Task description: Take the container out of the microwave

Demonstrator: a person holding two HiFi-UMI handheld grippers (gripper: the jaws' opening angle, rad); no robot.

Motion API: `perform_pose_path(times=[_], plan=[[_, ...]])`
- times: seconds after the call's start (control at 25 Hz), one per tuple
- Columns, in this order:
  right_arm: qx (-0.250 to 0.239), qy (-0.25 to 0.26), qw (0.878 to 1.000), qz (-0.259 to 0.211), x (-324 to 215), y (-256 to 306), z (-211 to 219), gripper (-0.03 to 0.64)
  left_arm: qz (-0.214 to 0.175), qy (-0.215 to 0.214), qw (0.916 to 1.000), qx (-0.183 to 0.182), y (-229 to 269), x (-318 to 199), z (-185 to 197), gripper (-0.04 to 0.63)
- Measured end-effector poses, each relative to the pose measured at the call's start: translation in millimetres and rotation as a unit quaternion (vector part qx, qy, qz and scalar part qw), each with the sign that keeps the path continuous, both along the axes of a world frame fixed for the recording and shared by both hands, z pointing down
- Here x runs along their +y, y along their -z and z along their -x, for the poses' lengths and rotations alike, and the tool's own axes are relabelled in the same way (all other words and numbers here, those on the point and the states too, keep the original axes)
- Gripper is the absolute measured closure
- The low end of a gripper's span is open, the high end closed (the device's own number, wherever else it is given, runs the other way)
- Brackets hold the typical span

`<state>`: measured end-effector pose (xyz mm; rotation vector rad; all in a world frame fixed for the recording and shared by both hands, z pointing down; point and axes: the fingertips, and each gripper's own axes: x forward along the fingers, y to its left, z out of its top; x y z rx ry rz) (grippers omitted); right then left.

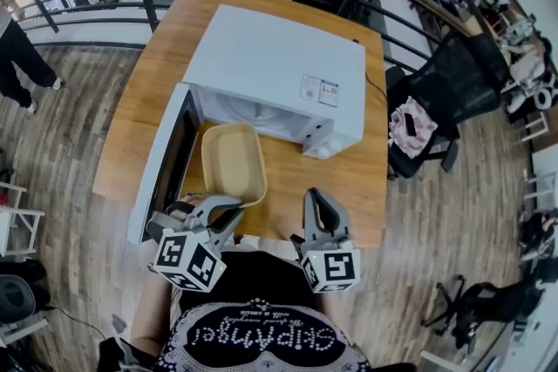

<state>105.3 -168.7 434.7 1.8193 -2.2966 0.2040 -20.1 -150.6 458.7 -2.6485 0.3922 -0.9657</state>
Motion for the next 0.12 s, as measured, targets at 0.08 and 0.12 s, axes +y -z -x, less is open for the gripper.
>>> perform_pose_path(times=[0.08, 0.12], plan=[[0.0, 0.001, 1.0, 0.0, 0.0, 0.0, 0.8, 0.575, -0.001, 0.0, 1.0, 0.0, -0.2, -0.3, 0.5, 0.555], [0.0, 0.001, 1.0, -0.001, 0.0, -0.1, 1.1, 0.575, -0.001, 0.001, 1.0, -0.001, -0.2, -0.5, 0.8, 0.555]])
